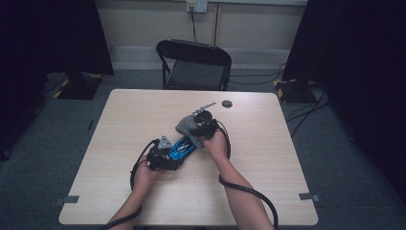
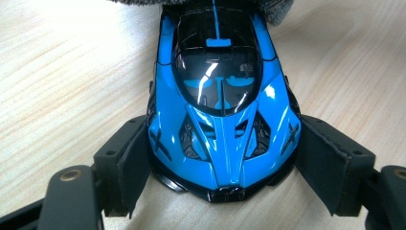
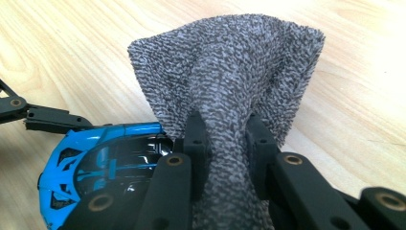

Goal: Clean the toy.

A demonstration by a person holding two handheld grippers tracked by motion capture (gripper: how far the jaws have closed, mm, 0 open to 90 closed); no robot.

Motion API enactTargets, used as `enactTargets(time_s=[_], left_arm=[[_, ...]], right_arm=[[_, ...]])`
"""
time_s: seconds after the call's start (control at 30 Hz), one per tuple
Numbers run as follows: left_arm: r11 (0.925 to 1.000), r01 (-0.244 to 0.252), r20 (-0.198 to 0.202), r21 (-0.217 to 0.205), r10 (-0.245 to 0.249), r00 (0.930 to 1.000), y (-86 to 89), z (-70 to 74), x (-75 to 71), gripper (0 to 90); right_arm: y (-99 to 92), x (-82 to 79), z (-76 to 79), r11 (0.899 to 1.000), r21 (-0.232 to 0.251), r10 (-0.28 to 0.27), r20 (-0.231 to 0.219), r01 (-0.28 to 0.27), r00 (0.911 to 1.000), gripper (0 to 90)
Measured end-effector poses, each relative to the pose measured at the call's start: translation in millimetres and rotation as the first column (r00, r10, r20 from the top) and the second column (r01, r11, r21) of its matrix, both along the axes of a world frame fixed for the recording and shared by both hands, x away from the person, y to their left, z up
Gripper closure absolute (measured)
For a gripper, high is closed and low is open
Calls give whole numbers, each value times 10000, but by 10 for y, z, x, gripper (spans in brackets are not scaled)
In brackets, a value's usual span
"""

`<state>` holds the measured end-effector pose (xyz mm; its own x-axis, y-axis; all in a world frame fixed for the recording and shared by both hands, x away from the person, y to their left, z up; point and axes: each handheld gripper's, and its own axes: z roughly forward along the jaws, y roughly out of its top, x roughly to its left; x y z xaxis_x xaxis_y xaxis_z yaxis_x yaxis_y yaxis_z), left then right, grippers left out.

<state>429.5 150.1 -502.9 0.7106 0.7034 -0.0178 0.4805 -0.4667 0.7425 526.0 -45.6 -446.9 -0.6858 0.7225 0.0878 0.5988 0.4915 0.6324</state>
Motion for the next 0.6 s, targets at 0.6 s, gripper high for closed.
enactTargets(time_s=[0.6], left_arm=[[10000,0,-10,-2,0,10000,0,0,0,236]], right_arm=[[-95,-18,112,9999,131,21,278,-24,9996,760]])
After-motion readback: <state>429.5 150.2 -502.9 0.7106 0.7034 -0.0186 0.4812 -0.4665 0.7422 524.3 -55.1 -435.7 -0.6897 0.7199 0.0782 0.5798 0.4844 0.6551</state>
